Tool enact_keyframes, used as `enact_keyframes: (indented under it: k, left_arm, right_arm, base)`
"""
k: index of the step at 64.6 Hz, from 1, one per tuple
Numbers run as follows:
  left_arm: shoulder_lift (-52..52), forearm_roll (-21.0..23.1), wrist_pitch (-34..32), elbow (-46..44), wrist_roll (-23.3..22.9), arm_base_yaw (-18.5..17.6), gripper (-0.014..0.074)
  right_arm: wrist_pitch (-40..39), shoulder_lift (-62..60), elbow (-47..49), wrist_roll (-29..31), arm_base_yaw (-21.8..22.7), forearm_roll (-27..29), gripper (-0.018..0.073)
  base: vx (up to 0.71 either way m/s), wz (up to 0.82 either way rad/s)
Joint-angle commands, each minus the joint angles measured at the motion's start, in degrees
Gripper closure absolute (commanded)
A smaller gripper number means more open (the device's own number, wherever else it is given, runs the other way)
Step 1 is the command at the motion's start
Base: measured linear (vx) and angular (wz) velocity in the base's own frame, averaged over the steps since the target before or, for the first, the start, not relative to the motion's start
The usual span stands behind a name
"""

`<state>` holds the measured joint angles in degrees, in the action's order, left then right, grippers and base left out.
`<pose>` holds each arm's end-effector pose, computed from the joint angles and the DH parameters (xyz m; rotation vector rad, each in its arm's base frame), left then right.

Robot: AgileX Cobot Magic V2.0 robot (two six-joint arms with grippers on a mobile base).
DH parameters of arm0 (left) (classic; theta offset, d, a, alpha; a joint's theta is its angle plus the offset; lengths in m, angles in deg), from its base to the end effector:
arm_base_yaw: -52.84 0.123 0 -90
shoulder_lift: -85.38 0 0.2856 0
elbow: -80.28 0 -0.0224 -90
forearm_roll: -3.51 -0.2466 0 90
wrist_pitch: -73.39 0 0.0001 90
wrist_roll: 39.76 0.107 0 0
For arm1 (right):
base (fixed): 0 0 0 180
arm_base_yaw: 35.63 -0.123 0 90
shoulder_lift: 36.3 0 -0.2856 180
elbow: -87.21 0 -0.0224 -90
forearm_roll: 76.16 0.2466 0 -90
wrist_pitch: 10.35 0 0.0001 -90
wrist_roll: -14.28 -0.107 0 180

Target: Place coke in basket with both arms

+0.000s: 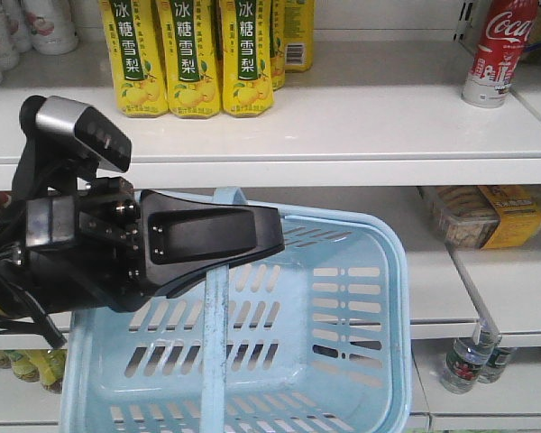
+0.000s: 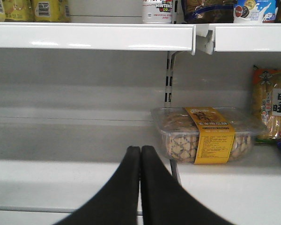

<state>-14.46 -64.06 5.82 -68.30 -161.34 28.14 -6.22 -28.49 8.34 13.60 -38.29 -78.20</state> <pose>0.1805 -0.1836 0.3546 0.3743 1.7154 -2.0283 0.0689 0.0029 0.1968 -0.0535 1.5840 0.0158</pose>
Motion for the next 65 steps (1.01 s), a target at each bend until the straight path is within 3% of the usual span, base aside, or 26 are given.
enact_keyframes:
  k: [1, 65]
  left_arm:
    - [-1.6, 4.8, -11.1, -1.6, 0.7, -0.4, 0.0603]
    - [-1.6, 4.8, -11.1, -1.6, 0.7, -0.4, 0.0603]
  right_arm:
    - [-4.1, 1.0, -0.3, 0.1, 0.4, -0.4, 0.0569]
    - [-4.1, 1.0, -0.3, 0.1, 0.4, -0.4, 0.0569]
  base:
    - [0.03, -0.01]
    - [0.05, -0.02]
